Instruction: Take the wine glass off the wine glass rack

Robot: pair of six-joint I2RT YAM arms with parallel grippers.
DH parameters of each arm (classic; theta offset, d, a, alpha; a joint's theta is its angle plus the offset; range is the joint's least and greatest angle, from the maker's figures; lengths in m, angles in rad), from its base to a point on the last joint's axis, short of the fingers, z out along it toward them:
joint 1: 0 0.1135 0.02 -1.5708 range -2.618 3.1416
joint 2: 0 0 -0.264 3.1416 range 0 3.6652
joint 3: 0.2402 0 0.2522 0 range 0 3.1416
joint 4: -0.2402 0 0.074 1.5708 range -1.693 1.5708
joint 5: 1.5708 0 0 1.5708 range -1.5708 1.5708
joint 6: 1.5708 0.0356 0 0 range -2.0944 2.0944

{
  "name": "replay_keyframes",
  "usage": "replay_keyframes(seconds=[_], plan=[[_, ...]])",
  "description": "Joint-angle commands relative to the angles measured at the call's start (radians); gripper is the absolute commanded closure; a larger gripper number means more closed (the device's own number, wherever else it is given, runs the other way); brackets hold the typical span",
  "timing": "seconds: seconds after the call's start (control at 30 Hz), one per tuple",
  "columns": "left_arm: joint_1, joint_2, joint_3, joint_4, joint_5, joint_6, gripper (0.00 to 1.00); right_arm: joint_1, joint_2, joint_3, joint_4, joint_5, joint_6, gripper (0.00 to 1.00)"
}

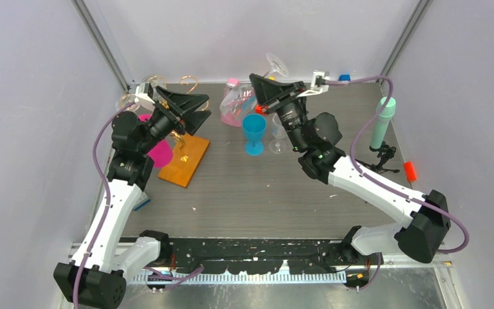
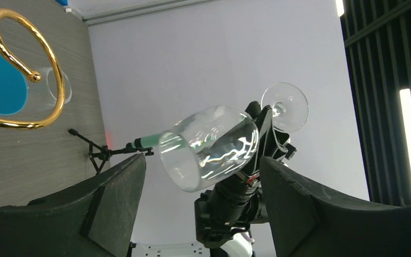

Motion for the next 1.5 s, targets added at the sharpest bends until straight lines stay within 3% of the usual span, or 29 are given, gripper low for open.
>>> replay_keyframes(seconds=[0.0,0.33,0.43,0.57,0.7,1.07,1.47], plan=[[-0.004,-0.024,-0.006,0.058,0.049,0.063,0.2,0.002,-0.079,-0.013,0.106,0.189,0.209,1.0],[-0.046,0.001,0.06,0.126,0.144,-0.039,0.24,0.002,-0.069,-0.013,0.045,0.221,0.441,1.0],[-0.053,0.007,0.066,0.137,0.144,-0.052,0.37,0.002,-0.057,-0.015,0.037,0.203,0.476,1.0],[-0.057,0.031,0.04,0.211,0.155,-0.115,0.47,0.002,-0.046,-0.022,0.029,0.187,0.51,1.0],[-0.074,0.057,0.014,0.335,0.153,-0.187,0.49,0.001,-0.035,-0.034,0.028,0.178,0.538,0.99],[-0.12,0.077,0.014,0.383,0.108,-0.221,0.58,0.001,-0.003,-0.075,0.076,0.147,0.591,1.0],[-0.129,0.132,0.001,0.515,0.095,-0.242,0.99,0.001,0.005,-0.114,0.13,0.121,0.632,1.0]])
